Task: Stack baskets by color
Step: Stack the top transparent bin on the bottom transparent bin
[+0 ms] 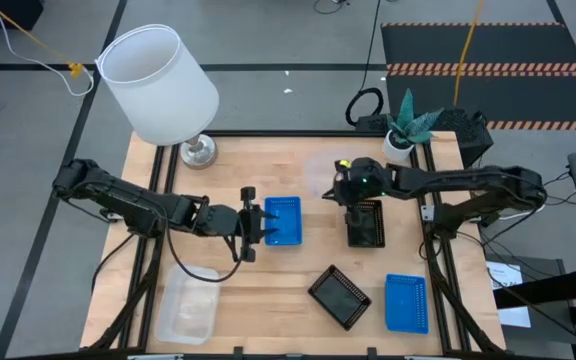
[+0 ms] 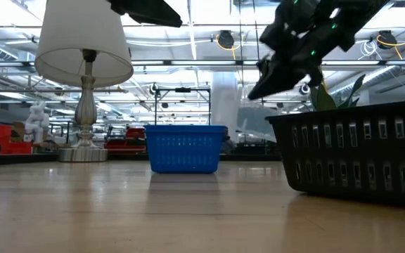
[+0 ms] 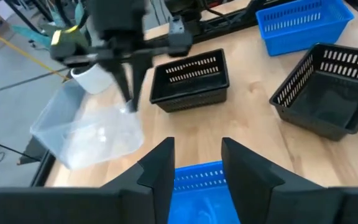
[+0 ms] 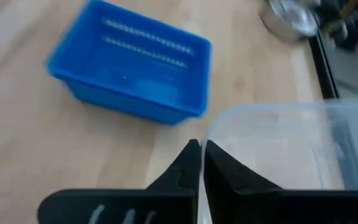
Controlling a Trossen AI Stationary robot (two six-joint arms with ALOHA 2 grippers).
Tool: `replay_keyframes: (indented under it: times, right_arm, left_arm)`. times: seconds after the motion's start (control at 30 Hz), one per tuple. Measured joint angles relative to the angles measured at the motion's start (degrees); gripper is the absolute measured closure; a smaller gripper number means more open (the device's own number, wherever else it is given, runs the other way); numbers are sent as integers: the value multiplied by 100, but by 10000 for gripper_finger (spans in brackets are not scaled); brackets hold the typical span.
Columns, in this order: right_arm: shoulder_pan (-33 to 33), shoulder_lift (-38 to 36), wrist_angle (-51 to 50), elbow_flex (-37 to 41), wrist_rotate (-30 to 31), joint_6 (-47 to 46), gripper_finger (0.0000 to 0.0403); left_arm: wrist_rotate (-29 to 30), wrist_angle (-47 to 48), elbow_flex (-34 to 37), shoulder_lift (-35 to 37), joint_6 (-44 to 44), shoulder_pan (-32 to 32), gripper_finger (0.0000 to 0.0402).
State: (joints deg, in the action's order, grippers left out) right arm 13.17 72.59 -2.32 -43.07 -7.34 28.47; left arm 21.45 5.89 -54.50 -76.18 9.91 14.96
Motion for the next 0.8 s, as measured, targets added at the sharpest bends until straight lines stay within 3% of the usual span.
replay_keyframes:
  times: [0.23,0.47,0.63,0.8]
  right_arm:
    - [-997,-439,-151,-1,-15,1018,400]
    - [-1778,-457,-488,-389,728,1475,401]
    - [-2056,-456,-976,-549,1047,1333,401]
    - [-2182,-456,-1167,-555,1048,1321,401]
  left_arm:
    - [241,-383,-75,-110,589,198,204]
    - [590,-37,-1260,-890,1219,568,142]
    - [611,885,-2494,-1664,1394,712,147]
    - [631,2477,-3822,-2502,1059,596,165]
